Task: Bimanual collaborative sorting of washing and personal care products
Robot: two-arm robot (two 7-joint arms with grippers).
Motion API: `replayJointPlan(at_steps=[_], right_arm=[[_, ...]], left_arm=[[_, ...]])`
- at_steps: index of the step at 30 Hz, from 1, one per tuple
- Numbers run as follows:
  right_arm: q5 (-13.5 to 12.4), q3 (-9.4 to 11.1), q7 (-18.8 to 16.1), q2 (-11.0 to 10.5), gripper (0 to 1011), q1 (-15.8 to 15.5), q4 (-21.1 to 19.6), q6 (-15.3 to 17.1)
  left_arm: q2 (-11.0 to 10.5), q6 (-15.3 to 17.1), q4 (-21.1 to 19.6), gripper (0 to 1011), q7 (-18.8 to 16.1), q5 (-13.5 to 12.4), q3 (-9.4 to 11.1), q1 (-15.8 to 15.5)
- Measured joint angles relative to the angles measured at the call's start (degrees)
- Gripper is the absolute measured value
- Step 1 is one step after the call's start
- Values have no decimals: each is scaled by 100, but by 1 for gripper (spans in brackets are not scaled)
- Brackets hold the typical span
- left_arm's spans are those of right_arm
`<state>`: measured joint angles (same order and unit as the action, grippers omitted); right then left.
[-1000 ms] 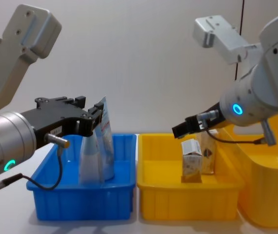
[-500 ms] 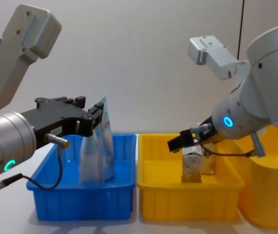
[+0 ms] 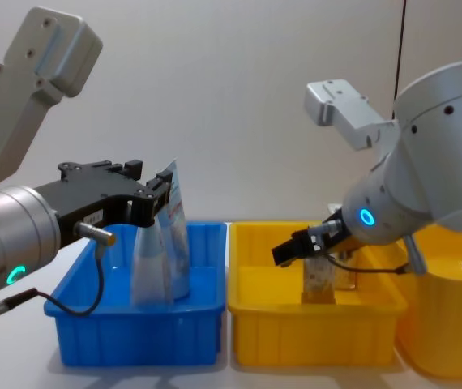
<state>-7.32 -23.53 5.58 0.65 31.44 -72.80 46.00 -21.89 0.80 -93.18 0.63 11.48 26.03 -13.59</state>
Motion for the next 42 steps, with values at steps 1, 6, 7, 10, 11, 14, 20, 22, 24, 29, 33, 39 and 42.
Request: replayJointPlan(at_steps=[1, 6, 7, 10, 11, 14, 20, 22, 24, 29, 33, 39, 42], right_arm=[[4, 0, -2, 6, 1003, 5, 21, -10], [32, 17, -6, 47, 1003, 38, 147, -79], [36, 20, -6, 51, 1003, 41, 160, -89], [55, 40, -1, 77, 1003, 54, 237, -114], [59, 43, 1, 81, 1003, 56, 249, -118], [72, 57, 6, 92, 1003, 65, 286, -136], [91, 80, 19, 116, 1003, 74, 356, -162], [94, 84, 21, 120, 1003, 76, 367, -168], [99, 87, 24, 126, 996, 77, 381, -174], [107, 95, 29, 134, 910, 80, 402, -181], [110, 98, 32, 139, 789, 81, 416, -187], [114, 102, 36, 143, 611, 84, 432, -192], [115, 104, 38, 144, 504, 85, 437, -194]], left_arm=[[0, 0, 0, 351, 0, 0, 0, 0], [0, 0, 0, 351, 0, 0, -1, 0], [0, 0, 0, 351, 0, 0, -1, 0], [0, 0, 0, 351, 0, 0, 0, 0], [0, 0, 0, 351, 0, 0, 0, 0], [0, 0, 0, 351, 0, 0, 0, 0], [0, 0, 0, 351, 0, 0, 0, 0], [0, 0, 0, 348, 0, 0, 0, 0], [0, 0, 0, 351, 0, 0, 0, 0], [0, 0, 0, 351, 0, 0, 0, 0], [0, 0, 0, 348, 0, 0, -1, 0], [0, 0, 0, 351, 0, 0, 0, 0], [0, 0, 0, 351, 0, 0, -1, 0]])
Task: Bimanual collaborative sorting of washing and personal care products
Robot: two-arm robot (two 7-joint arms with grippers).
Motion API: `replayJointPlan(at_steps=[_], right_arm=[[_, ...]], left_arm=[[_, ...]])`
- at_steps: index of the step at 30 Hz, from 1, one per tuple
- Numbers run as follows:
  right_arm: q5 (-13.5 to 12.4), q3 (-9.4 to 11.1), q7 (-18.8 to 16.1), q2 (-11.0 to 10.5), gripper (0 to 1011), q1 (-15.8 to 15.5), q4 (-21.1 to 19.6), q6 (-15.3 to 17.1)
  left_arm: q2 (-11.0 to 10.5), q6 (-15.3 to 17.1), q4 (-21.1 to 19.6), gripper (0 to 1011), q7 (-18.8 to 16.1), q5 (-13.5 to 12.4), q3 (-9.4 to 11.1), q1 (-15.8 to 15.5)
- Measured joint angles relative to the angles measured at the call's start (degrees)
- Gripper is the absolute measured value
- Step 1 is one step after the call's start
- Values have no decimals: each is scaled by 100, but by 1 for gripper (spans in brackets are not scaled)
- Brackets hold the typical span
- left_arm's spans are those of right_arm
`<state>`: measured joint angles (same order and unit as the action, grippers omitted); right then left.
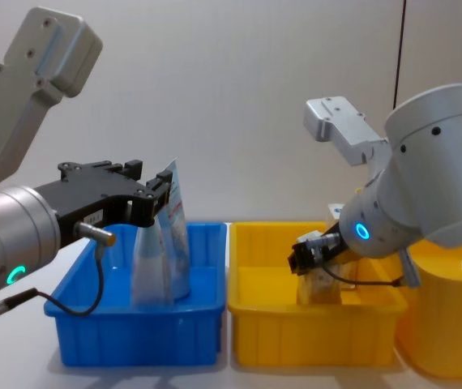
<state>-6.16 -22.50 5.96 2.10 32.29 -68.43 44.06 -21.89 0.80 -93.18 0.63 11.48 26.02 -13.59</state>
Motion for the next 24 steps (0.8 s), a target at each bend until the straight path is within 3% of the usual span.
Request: replayJointPlan(at_steps=[2, 7, 24], right_arm=[[1, 0, 0, 1, 424, 0, 3, -1], [3, 3, 0, 4, 357, 1, 5, -5], [3, 5, 0, 5, 353, 1, 15, -8]], left_arm=[[0, 0, 0, 351, 0, 0, 0, 0], [0, 0, 0, 351, 0, 0, 0, 0], [0, 0, 0, 351, 0, 0, 0, 0]])
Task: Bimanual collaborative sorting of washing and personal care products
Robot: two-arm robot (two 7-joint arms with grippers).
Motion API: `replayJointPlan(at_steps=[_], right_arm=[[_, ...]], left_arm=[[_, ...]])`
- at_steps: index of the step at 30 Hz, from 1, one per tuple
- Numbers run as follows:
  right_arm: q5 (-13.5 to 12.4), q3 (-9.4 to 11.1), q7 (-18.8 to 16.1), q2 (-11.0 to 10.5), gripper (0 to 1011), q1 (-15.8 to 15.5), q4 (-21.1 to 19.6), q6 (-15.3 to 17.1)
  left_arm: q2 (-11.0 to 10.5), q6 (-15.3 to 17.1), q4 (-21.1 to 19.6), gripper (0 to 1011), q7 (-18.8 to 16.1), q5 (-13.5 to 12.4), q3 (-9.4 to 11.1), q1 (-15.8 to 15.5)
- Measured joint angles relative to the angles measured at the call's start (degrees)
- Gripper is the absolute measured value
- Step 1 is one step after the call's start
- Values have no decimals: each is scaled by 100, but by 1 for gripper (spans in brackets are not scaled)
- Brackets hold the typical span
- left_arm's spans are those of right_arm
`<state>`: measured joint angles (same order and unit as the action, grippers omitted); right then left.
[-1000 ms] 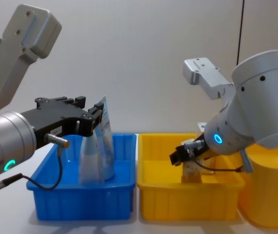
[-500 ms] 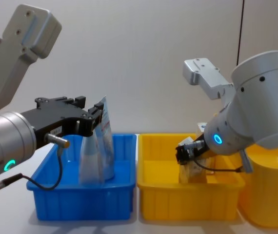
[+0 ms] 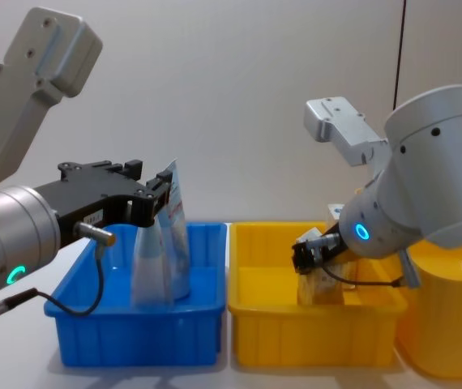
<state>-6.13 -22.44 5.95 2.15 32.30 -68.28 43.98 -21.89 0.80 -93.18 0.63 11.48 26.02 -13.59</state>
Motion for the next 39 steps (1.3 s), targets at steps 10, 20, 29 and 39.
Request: replayJointPlan(at_steps=[10, 20, 29, 39], right_arm=[[-2, 2, -26, -7, 353, -10, -17, -18], [-130, 89, -318, -78, 349, -115, -352, -368], [-224, 180, -565, -167, 349, -200, -822, -687], [-252, 327, -791, -378, 349, -228, -1522, -937]], left_arm=[[0, 0, 0, 351, 0, 0, 0, 0], [0, 0, 0, 351, 0, 0, 0, 0], [0, 0, 0, 351, 0, 0, 0, 0], [0, 0, 0, 351, 0, 0, 0, 0]])
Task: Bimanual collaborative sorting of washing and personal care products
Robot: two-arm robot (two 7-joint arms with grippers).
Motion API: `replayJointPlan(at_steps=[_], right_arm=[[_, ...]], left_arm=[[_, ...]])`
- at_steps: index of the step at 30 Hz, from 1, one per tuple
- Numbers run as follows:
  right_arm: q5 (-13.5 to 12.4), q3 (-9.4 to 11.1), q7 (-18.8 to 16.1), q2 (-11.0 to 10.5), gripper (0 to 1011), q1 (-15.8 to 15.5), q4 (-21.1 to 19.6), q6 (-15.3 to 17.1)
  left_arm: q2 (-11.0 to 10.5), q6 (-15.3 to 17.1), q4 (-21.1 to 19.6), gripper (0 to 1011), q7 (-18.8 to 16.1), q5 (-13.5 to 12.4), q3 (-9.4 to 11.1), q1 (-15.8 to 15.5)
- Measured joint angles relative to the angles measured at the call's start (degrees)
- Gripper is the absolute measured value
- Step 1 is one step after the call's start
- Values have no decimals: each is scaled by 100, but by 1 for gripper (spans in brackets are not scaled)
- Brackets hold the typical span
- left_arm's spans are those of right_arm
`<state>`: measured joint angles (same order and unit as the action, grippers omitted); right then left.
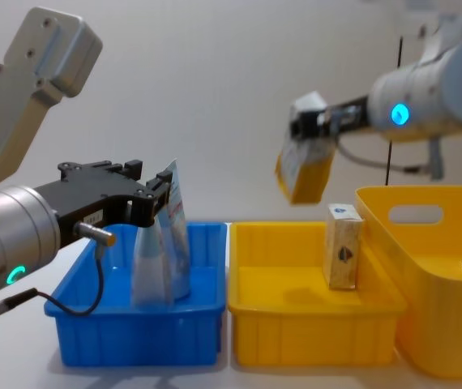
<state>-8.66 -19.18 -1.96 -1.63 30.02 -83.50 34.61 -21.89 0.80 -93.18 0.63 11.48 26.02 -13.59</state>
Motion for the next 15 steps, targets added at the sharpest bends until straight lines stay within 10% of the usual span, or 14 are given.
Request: replayJointPlan(at_steps=[15], right_arm=[[169, 549, -53, -667, 349, -218, -935, 177]], left_arm=[[0, 0, 0, 351, 0, 0, 0, 0]])
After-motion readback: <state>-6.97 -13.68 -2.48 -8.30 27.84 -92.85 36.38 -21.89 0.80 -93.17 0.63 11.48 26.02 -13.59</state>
